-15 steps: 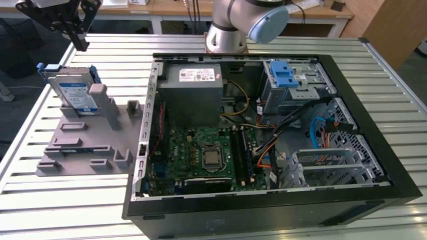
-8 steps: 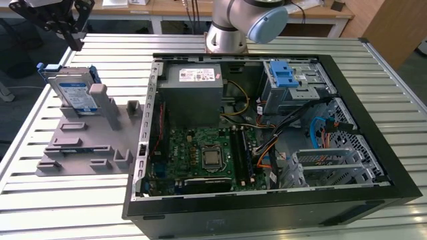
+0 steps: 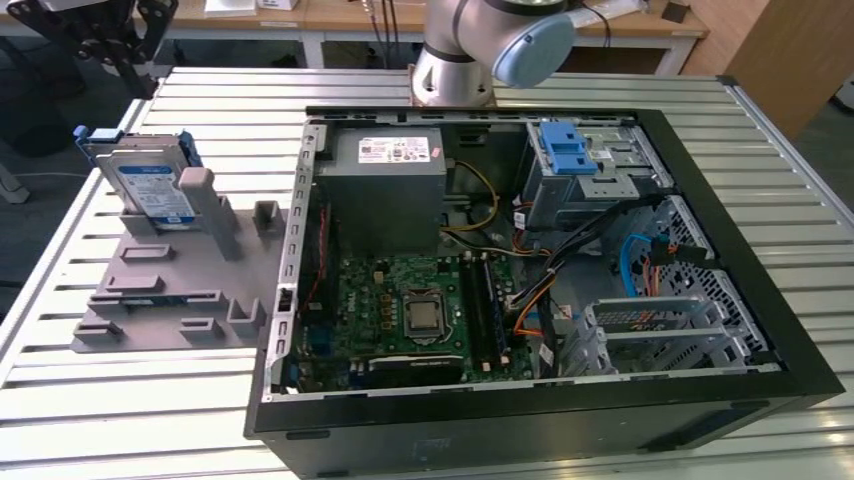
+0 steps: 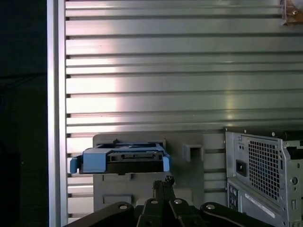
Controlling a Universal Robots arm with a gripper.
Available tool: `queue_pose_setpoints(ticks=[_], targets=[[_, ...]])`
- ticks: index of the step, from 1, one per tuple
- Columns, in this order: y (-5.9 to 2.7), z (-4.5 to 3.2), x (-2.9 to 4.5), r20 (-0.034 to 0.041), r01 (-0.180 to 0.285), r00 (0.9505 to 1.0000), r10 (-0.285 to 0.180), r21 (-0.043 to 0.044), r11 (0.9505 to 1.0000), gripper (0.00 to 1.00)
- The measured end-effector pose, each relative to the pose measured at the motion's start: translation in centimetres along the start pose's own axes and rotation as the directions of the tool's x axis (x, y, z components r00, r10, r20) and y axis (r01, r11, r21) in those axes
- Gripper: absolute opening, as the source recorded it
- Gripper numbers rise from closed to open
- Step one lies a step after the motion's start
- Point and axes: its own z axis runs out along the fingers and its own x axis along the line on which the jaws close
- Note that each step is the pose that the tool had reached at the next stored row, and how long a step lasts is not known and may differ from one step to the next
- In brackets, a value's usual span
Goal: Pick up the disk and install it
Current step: 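Reach for the disk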
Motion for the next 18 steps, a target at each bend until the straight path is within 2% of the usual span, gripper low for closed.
queue_pose_setpoints(ticks=[18], targets=[[0.1,0.26,3.01,-0.0017,0.0,1.0,0.0,0.0001,1.0,0.11]])
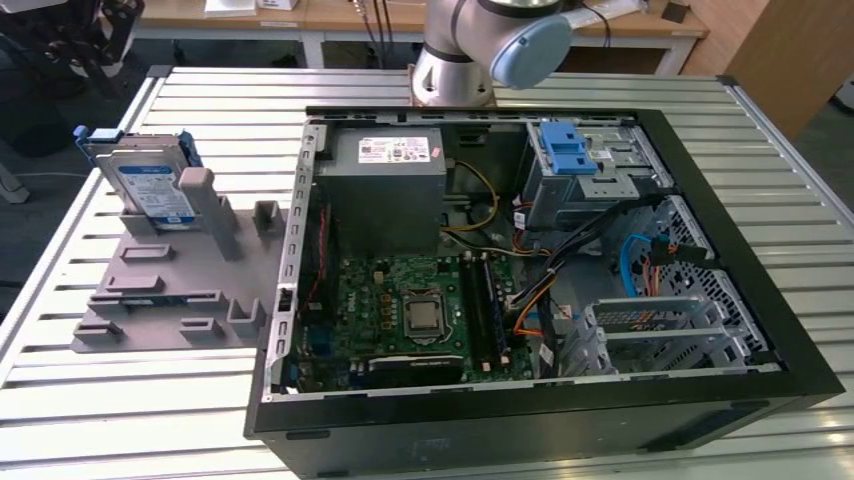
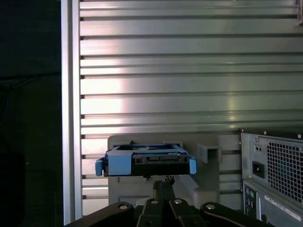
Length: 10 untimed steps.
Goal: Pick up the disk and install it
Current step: 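Reach for the disk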
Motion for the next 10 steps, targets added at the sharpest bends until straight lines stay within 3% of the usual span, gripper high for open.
queue_pose_setpoints(ticks=[10], targets=[[-0.08,0.1,1.75,-0.0011,0.0,1.0,0.0,0.0,1.0,0.11]])
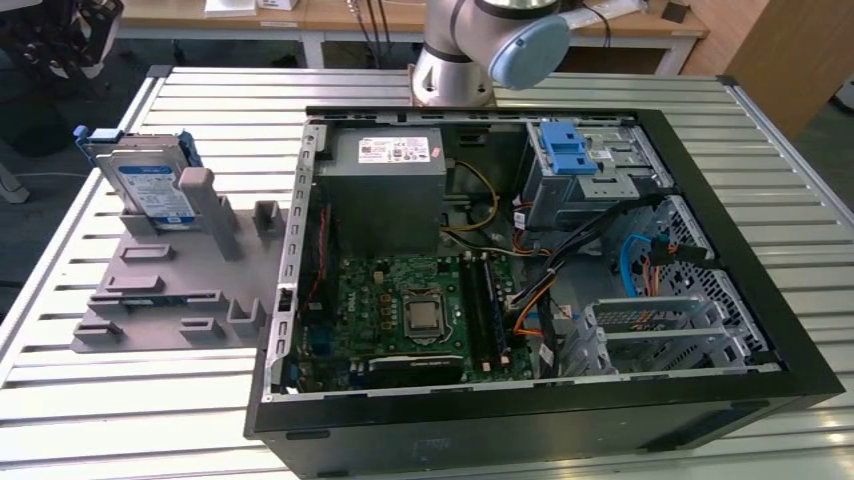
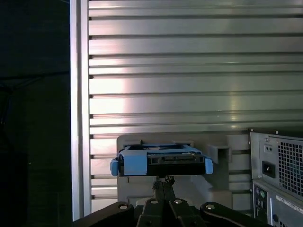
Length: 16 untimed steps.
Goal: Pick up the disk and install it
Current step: 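Reach for the disk, then pick up the disk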
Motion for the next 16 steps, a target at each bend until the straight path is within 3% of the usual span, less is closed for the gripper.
queue_pose_setpoints(ticks=[8,16], targets=[[-0.04,0.05,0.71,-0.0008,0.0,1.0,0.0,0.0,1.0,0.11],[-0.04,0.07,0.97,-0.001,0.0,1.0,0.0,0.0001,1.0,0.11]])
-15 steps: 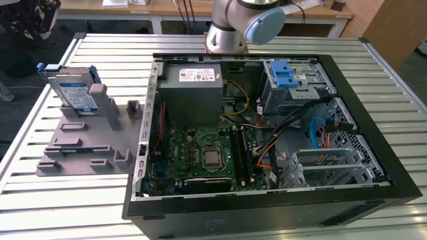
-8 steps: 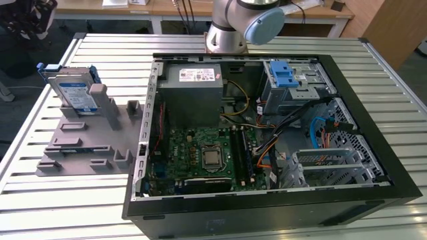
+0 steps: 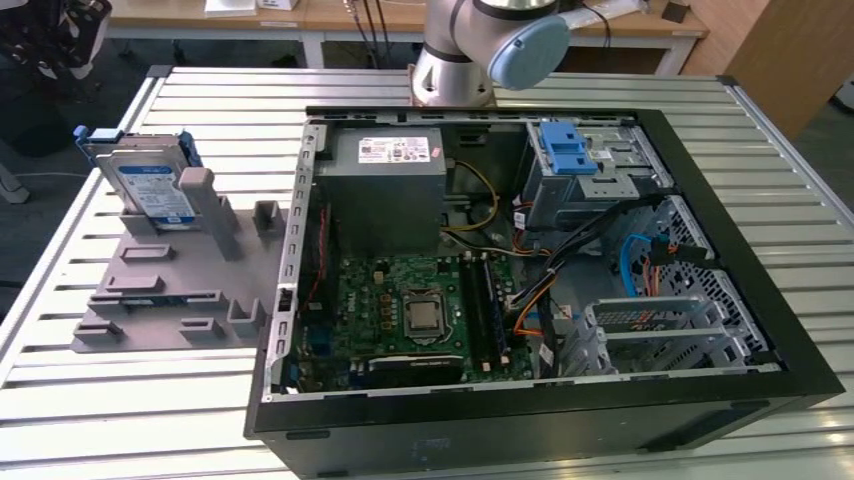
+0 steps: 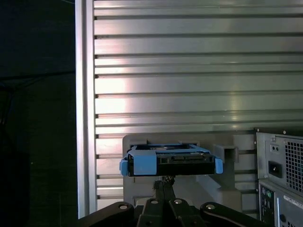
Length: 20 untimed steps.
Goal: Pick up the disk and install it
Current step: 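Pick up the disk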
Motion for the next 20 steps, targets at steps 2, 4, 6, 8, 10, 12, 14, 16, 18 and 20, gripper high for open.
queue_pose_setpoints(ticks=[2,4,6,8,10,12,14,16,18,20], targets=[[-0.02,0.0,0.04,0.0,0.0,1.0,0.0,0.0,1.0,0.11],[-0.03,0.01,0.05,0.0,0.004,1.0,-0.004,-0.0002,1.0,0.11],[-0.03,0.01,0.05,-0.0011,0.026,0.9997,-0.026,-0.0006,0.9997,0.11],[-0.03,0.01,0.05,-0.0025,0.06,0.9982,-0.06,-0.0014,0.9982,0.11],[-0.03,0.02,0.05,-0.004,0.094,0.9956,-0.094,-0.0022,0.9956,0.11],[-0.03,0.02,0.06,-0.0054,0.127,0.9919,-0.127,-0.003,0.9919,0.11],[-0.03,0.03,0.06,-0.0067,0.161,0.987,-0.161,-0.0039,0.987,0.11],[-0.03,0.03,0.06,-0.0081,0.193,0.9812,-0.193,-0.0046,0.9812,0.11],[-0.03,0.04,0.07,-0.0095,0.226,0.9741,-0.226,-0.0052,0.9741,0.11],[-0.03,0.05,0.07,-0.0107,0.255,0.9668,-0.255,-0.0059,0.9668,0.11]])
